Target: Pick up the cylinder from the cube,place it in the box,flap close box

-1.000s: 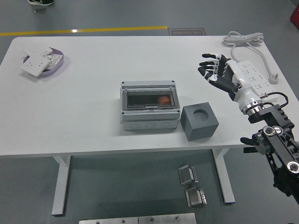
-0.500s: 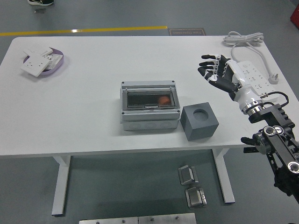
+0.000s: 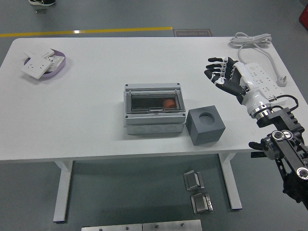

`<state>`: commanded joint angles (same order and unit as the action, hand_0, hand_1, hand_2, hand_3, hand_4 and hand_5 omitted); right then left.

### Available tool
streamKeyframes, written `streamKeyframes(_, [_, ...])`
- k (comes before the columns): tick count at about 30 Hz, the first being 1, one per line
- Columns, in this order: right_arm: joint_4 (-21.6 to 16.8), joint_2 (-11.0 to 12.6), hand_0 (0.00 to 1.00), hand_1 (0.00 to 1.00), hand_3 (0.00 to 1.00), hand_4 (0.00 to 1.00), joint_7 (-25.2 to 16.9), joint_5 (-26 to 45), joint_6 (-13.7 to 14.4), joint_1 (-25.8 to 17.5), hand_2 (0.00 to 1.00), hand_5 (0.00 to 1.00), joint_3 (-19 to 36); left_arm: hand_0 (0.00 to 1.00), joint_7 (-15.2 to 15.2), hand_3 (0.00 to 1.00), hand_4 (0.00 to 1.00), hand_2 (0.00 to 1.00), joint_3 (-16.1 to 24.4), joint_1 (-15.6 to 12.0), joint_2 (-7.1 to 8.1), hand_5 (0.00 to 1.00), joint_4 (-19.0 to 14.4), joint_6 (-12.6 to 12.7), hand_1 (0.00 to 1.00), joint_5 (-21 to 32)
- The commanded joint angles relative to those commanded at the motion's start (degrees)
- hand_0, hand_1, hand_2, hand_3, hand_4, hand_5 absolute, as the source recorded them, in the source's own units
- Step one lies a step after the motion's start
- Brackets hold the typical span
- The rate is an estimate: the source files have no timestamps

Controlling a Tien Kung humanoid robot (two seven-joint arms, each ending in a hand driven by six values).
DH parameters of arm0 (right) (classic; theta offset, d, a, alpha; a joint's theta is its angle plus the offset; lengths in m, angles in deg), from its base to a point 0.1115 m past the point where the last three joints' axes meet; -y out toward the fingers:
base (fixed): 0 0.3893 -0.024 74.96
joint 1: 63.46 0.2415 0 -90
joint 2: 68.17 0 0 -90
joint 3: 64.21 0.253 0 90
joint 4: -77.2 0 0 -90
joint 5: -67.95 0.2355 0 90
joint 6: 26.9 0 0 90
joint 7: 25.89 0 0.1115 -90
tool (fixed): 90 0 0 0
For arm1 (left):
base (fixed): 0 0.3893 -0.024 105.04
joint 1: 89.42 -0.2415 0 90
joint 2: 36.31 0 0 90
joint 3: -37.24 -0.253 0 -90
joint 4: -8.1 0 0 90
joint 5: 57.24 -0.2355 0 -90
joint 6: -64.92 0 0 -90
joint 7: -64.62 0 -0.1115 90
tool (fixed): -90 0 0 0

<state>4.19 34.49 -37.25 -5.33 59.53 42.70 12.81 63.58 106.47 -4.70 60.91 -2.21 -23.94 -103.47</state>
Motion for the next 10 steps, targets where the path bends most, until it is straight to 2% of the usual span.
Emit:
streamKeyframes(5, [0.0,0.0,0.644,0.641,0.661,0.85,-0.1,0.0,0.1,-0.1,0.618,0.267,0.2,0.613,0.0,0.659,0.695,0.63,0.2,0.0,0.17,0.22,0.0,0.0,0.639,-0.3])
streamKeyframes(6, [0.1,-0.1,0.644,0.641,0.661,0.775,-0.1,0.0,0.1,-0.1,0.619,0.269,0.2,0.613,-0.1,0.658,0.696,0.63,0.2,0.0,0.23,0.222,0.0,0.0,0.638,-0.3])
streamKeyframes(10, [0.2,-0.2,0.644,0.641,0.661,0.775,-0.1,0.0,0.2,-0.2,0.619,0.269,0.1,0.613,-0.1,0.658,0.696,0.63,0.6,0.0,0.42,0.222,0.0,0.0,0.638,-0.7])
